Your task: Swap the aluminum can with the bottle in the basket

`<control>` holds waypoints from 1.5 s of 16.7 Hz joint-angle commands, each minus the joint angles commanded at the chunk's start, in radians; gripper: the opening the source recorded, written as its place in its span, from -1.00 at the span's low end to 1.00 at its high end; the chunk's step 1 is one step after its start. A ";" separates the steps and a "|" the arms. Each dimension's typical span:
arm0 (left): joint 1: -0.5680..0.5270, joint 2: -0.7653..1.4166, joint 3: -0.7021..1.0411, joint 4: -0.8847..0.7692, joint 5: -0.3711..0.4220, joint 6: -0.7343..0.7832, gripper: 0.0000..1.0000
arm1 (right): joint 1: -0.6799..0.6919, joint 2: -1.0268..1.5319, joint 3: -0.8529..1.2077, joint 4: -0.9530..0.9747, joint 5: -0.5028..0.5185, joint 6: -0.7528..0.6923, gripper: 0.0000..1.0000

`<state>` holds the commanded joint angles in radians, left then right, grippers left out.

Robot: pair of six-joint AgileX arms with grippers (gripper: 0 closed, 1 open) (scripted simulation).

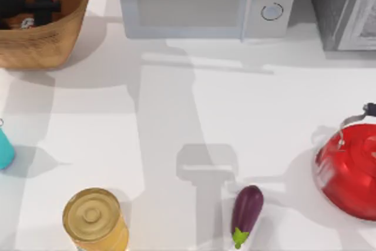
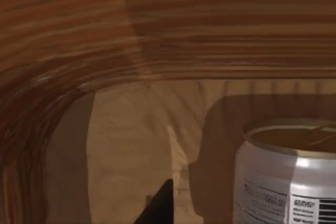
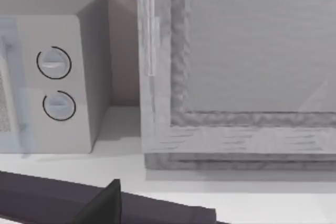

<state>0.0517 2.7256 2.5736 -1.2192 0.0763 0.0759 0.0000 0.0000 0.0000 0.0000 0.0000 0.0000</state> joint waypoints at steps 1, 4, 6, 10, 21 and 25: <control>0.000 0.000 0.000 0.000 0.000 0.000 -0.21 | 0.000 0.000 0.000 0.000 0.000 0.000 1.00; 0.000 0.000 0.000 0.000 0.000 0.000 -0.66 | 0.000 0.000 0.000 0.000 0.000 0.000 1.00; 0.000 0.000 0.000 0.000 0.000 0.000 -0.96 | 0.000 0.000 0.000 0.000 0.000 0.000 1.00; 0.000 0.000 0.000 0.000 0.000 0.000 -1.00 | 0.000 0.000 0.000 0.000 0.000 0.000 1.00; -0.021 -0.185 -0.146 0.068 0.024 -0.017 -1.00 | 0.000 0.000 0.000 0.000 0.000 0.000 1.00; -0.060 -0.482 -0.441 0.204 0.062 -0.035 -1.00 | 0.000 0.000 0.000 0.000 0.000 0.000 1.00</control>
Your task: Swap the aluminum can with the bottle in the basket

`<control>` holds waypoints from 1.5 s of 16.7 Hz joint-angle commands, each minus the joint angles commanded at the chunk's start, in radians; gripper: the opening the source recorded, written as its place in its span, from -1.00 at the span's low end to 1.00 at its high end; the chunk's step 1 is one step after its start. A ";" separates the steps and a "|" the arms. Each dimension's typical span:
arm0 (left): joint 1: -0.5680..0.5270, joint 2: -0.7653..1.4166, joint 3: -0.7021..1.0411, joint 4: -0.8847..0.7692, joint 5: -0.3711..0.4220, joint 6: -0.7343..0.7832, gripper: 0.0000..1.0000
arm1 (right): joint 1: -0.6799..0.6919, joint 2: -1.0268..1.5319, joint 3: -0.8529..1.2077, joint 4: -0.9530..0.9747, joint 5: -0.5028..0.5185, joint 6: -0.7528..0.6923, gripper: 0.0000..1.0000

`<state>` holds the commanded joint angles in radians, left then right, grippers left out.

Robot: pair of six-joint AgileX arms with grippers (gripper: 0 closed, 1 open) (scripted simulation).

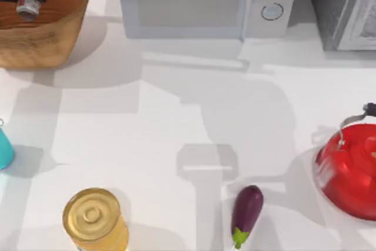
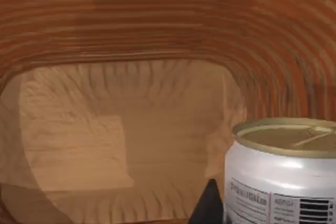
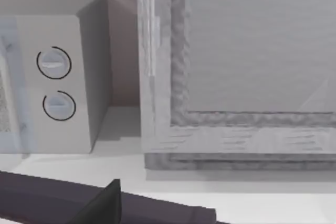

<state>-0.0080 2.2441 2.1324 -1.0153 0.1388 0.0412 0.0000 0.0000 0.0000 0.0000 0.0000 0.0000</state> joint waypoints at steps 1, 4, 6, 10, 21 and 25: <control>-0.010 -0.093 -0.092 0.042 0.009 -0.004 -1.00 | 0.000 0.000 0.000 0.000 0.000 0.000 1.00; -0.038 -0.410 -0.399 0.184 0.029 -0.016 -1.00 | 0.000 0.000 0.000 0.000 0.000 0.000 1.00; -0.051 -0.645 -0.620 0.290 0.033 -0.023 -1.00 | 0.000 0.000 0.000 0.000 0.000 0.000 1.00; -0.061 -1.144 -1.073 0.510 0.017 -0.032 -1.00 | 0.000 0.000 0.000 0.000 0.000 0.000 1.00; -0.004 -2.160 -2.048 0.975 -0.118 -0.041 -1.00 | 0.000 0.000 0.000 0.000 0.000 0.000 1.00; 0.008 -2.244 -2.132 1.015 -0.139 -0.041 -1.00 | 0.000 0.000 0.000 0.000 0.000 0.000 1.00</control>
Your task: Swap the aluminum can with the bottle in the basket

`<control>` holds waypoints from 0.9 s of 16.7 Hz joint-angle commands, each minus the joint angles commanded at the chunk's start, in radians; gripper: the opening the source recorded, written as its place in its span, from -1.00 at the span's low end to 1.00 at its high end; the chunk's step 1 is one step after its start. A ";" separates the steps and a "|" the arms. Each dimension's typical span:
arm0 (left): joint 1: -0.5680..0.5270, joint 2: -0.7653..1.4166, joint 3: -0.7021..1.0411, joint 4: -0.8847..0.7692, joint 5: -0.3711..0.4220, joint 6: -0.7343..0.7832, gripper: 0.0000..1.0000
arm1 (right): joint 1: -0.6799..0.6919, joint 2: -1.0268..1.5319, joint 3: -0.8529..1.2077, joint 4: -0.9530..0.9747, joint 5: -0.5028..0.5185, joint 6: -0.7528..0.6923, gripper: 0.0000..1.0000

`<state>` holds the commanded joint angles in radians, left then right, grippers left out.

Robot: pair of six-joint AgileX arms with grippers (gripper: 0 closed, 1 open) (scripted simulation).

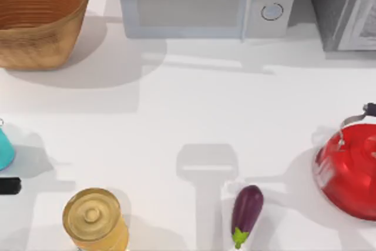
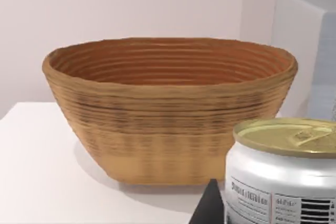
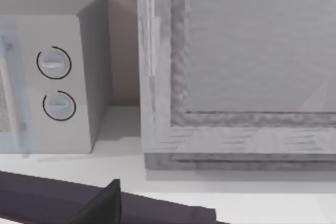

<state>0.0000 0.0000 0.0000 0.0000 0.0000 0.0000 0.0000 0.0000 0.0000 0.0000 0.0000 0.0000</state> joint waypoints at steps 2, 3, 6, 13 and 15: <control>0.000 0.000 0.000 0.000 0.000 0.000 -1.00 | 0.000 0.000 0.000 0.000 0.000 0.000 1.00; 0.000 0.000 0.000 0.000 0.000 0.000 -1.00 | 0.000 0.000 0.000 0.000 0.000 0.000 1.00; -0.005 0.014 0.004 0.003 0.005 0.002 -1.00 | 0.000 0.000 0.000 0.000 0.000 0.000 1.00; -0.052 0.344 0.142 0.191 0.170 0.005 -1.00 | 0.000 0.000 0.000 0.000 0.000 0.000 1.00; -0.074 0.506 0.211 0.283 0.251 0.007 -1.00 | 0.000 0.000 0.000 0.000 0.000 0.000 1.00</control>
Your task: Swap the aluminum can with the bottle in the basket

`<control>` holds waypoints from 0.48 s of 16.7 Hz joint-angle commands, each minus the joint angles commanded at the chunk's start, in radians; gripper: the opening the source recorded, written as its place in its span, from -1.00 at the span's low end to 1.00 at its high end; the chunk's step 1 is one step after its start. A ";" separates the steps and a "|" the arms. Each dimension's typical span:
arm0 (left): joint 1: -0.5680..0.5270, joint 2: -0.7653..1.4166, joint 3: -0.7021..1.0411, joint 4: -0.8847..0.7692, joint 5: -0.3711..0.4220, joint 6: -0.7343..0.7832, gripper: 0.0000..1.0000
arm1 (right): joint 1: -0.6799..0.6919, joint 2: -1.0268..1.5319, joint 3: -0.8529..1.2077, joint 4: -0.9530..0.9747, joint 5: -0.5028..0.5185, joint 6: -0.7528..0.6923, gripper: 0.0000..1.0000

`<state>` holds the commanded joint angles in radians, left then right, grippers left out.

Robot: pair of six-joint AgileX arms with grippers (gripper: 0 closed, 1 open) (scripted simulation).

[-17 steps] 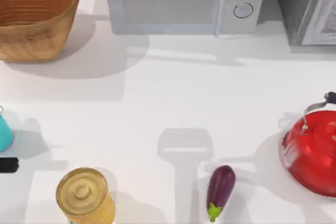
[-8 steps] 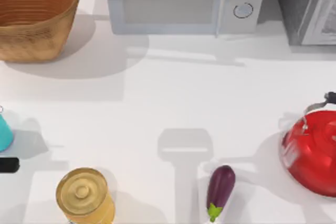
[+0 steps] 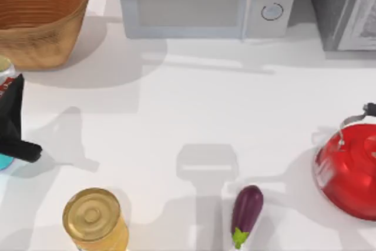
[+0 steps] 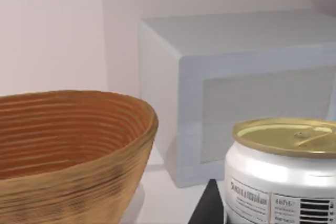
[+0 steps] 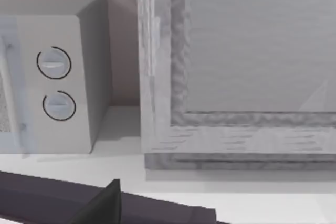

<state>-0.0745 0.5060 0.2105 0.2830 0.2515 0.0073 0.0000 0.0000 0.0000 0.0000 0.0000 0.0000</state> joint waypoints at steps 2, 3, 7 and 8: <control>-0.026 0.183 0.078 0.104 0.092 0.002 -1.00 | 0.000 0.000 0.000 0.000 0.000 0.000 1.00; -0.040 0.280 0.119 0.159 0.141 0.003 -1.00 | 0.000 0.000 0.000 0.000 0.000 0.000 1.00; -0.098 0.693 0.295 0.394 0.349 0.008 -1.00 | 0.000 0.000 0.000 0.000 0.000 0.000 1.00; -0.113 0.798 0.340 0.454 0.402 0.009 -1.00 | 0.000 0.000 0.000 0.000 0.000 0.000 1.00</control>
<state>-0.1876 1.3044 0.5503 0.7369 0.6535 0.0164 0.0000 0.0000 0.0000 0.0000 0.0000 0.0000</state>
